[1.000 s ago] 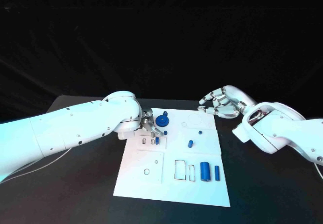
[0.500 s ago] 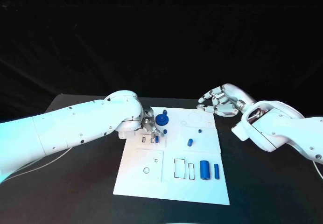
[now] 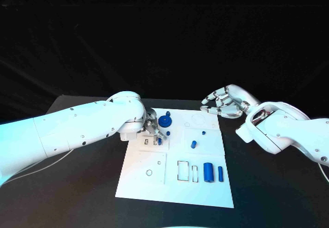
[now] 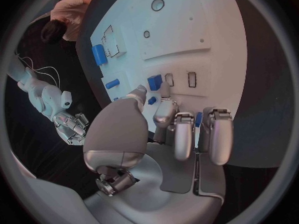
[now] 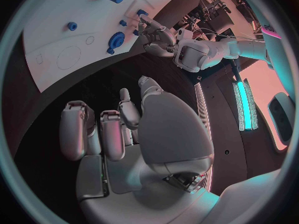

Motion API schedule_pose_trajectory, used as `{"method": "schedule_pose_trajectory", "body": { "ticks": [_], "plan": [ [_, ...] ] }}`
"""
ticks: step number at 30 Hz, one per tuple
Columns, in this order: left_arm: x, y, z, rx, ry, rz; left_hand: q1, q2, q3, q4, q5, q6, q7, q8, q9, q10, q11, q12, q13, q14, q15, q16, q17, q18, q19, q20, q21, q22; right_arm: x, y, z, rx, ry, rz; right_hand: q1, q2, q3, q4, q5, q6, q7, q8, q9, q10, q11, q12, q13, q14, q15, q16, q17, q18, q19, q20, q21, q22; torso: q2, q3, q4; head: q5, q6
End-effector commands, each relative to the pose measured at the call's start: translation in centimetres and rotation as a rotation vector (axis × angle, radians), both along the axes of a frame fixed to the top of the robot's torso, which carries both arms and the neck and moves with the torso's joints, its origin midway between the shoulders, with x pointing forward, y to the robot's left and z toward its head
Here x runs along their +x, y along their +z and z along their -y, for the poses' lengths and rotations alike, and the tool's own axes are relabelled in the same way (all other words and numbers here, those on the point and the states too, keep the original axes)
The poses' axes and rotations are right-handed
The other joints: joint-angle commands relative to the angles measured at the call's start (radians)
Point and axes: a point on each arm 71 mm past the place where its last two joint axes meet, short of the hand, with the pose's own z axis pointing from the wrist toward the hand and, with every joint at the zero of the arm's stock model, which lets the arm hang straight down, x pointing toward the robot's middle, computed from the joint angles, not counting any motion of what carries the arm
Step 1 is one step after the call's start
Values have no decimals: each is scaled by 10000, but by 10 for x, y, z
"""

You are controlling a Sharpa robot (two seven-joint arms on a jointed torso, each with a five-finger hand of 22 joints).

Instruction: Assemble the parts on the task board

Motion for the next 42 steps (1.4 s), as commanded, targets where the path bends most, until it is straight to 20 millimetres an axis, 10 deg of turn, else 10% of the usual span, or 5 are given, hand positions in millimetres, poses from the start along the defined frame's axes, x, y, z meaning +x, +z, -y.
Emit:
{"method": "schedule_pose_trajectory", "body": {
  "ticks": [1, 25, 42],
  "plan": [
    [-1, -2, -1, 392, 72, -291, 93, 63, 94, 11, -14, -87, 1, 41, 40, -70, -5, 63, 27, 1050, -30, 24, 2634, -149, 1074, -58, 24, 2633, 0, 0, -1, -78, 115, 44, -89, 9, -46, 7, 65, 1, -20, 49, 9, -49, -6, -32, -7, 695, -90, -55, 1232, 58, -70, -13, -33, 1253, 14, -2, -1, -1, -17],
    [-2, -3, 2, 348, -32, -444, 617, 287, 661, -80, -11, -227, -32, 137, 301, -96, -35, 44, 50, 1050, -56, 24, 2634, -149, 1074, -69, 24, 2633, 1, -1, -2, -98, 93, -13, -11, 81, -32, -16, 415, -1, -28, 80, 15, -65, -22, -54, -40, 695, -105, -76, 1217, 73, -96, -28, -118, 1215, 14, 2, 5, -4, -95],
    [-2, -4, -1, -77, 227, -741, 1827, 42, 3771, -958, 42, -639, -13, 219, 918, -193, -64, -239, -43, 1050, -72, 24, 2634, -149, 1074, -88, 24, 2633, 2, -1, 0, -109, 47, 9, 6, 81, -37, -19, 498, -9, -29, 85, 15, -91, -23, -78, -72, 683, -106, -112, 1167, 96, -151, -31, -220, 1159, 9, 8, 10, 15, -138]
  ]
}}
